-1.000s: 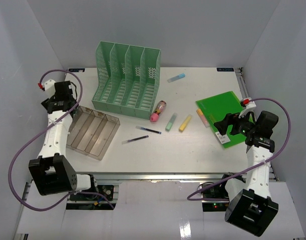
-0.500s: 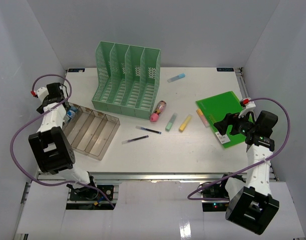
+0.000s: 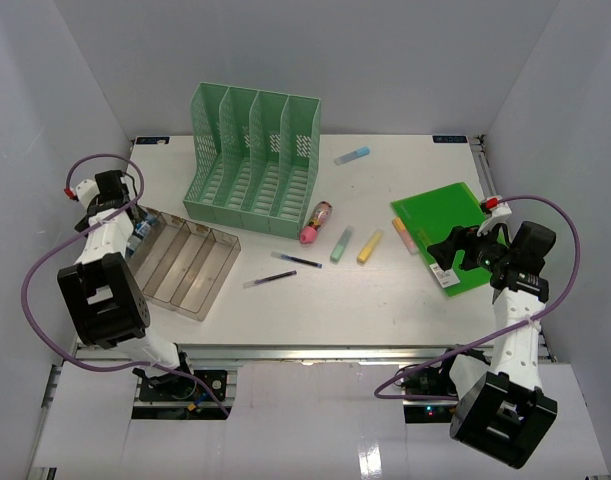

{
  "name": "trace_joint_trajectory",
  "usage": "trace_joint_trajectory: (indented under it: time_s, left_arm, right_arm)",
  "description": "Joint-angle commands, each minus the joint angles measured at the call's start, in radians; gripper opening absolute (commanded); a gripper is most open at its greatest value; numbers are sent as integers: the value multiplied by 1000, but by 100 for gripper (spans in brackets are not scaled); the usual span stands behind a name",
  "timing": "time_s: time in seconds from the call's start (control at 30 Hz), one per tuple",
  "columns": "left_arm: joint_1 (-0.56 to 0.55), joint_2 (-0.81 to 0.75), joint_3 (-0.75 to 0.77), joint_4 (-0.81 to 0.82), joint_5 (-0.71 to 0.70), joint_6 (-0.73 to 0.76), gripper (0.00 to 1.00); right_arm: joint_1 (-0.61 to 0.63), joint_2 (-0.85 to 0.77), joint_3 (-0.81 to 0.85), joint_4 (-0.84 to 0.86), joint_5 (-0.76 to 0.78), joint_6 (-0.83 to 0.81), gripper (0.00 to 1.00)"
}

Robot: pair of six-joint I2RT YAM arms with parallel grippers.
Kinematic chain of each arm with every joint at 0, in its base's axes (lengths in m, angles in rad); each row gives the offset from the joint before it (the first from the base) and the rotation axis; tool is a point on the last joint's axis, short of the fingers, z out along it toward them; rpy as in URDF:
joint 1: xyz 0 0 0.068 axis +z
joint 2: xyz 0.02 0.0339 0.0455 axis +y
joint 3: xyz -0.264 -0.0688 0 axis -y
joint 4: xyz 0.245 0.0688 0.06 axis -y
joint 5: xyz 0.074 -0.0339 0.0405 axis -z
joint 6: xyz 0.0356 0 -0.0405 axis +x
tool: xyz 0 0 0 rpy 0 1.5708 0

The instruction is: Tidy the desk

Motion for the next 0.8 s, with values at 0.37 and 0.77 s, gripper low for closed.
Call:
trace_joint_trajectory:
  time_s: [0.37, 0.77]
  left_arm:
    - [-31, -272, -137, 183, 944, 109, 98]
    - [-743, -274, -122, 72, 978, 561, 88]
  right_arm:
    - [-12, -76, -24, -107, -327, -245, 90]
    - [-1, -209, -54, -438, -627, -824, 94]
